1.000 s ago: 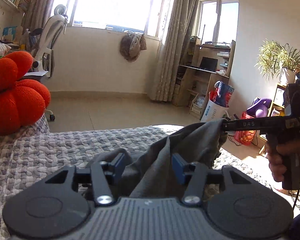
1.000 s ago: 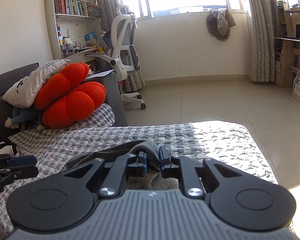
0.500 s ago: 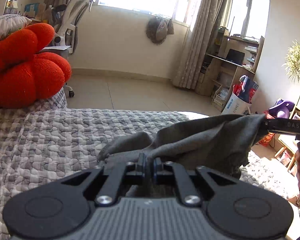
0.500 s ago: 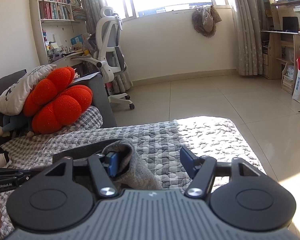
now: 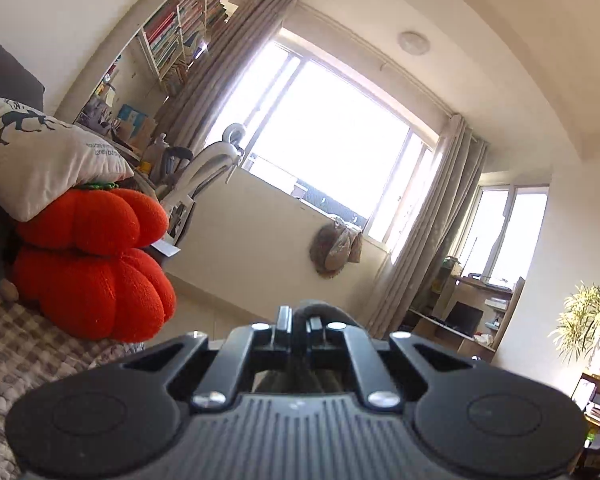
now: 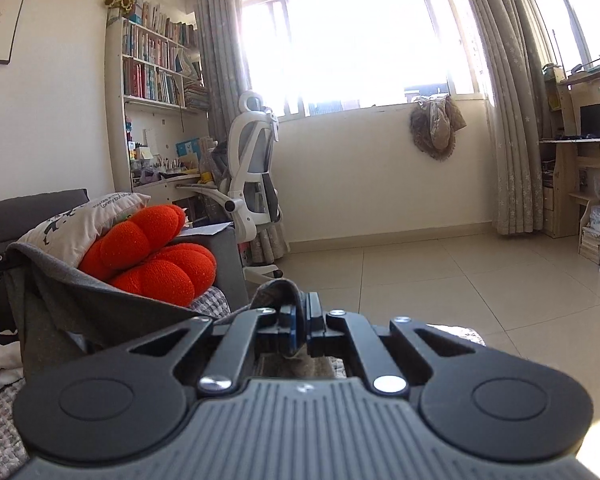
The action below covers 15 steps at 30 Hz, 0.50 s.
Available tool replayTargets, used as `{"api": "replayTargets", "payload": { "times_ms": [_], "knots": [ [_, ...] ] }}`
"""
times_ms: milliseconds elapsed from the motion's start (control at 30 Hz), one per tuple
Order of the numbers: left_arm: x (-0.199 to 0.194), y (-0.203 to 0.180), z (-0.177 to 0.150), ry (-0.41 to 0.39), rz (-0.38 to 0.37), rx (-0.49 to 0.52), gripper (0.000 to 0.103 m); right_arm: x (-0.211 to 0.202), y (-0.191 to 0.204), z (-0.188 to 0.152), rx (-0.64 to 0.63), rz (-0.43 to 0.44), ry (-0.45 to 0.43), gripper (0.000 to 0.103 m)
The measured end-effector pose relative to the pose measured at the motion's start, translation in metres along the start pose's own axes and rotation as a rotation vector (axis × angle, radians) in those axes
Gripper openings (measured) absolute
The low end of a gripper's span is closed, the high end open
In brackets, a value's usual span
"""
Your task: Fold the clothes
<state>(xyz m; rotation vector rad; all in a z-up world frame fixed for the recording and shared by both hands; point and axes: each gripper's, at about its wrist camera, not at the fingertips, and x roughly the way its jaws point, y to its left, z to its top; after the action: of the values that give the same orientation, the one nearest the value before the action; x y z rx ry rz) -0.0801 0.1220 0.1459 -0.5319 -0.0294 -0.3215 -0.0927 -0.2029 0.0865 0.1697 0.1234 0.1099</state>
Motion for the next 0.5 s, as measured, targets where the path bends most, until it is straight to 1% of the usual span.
{"api": "replayTargets", "payload": {
  "times_ms": [67, 133, 200, 300, 333, 367, 400, 433, 467, 500],
  "knots": [
    [-0.011, 0.006, 0.011, -0.071, 0.022, -0.054, 0.006, -0.011, -0.004, 0.005, 0.023, -0.028, -0.085, 0.003],
    [-0.018, 0.013, 0.017, -0.112, 0.057, -0.103, 0.006, -0.02, -0.006, 0.009, 0.037, -0.055, -0.163, 0.003],
    [-0.022, 0.018, 0.016, -0.12, 0.079, -0.141, 0.006, -0.029, -0.004, 0.011, 0.041, -0.083, -0.245, 0.003],
    [-0.025, 0.025, 0.013, -0.128, 0.139, -0.176, 0.006, -0.046, -0.002, 0.016, 0.066, -0.137, -0.399, 0.003],
    [-0.025, 0.025, 0.013, -0.13, 0.139, -0.174, 0.006, -0.052, -0.002, 0.019, 0.074, -0.144, -0.441, 0.003],
    [-0.026, 0.024, 0.013, -0.131, 0.129, -0.165, 0.006, -0.056, -0.004, 0.022, 0.081, -0.129, -0.465, 0.004],
    [-0.023, 0.02, 0.012, -0.107, 0.128, -0.13, 0.006, -0.055, -0.007, 0.026, 0.083, -0.089, -0.447, 0.004],
    [-0.018, 0.015, 0.011, -0.071, 0.131, -0.083, 0.006, -0.048, -0.008, 0.026, 0.079, -0.049, -0.394, 0.004],
    [-0.014, 0.01, 0.01, -0.035, 0.133, -0.036, 0.006, -0.038, -0.008, 0.025, 0.073, -0.013, -0.33, 0.013],
    [-0.011, 0.011, 0.006, -0.014, 0.135, -0.028, 0.006, -0.027, -0.007, 0.022, 0.063, 0.012, -0.255, 0.019]
  ]
}}
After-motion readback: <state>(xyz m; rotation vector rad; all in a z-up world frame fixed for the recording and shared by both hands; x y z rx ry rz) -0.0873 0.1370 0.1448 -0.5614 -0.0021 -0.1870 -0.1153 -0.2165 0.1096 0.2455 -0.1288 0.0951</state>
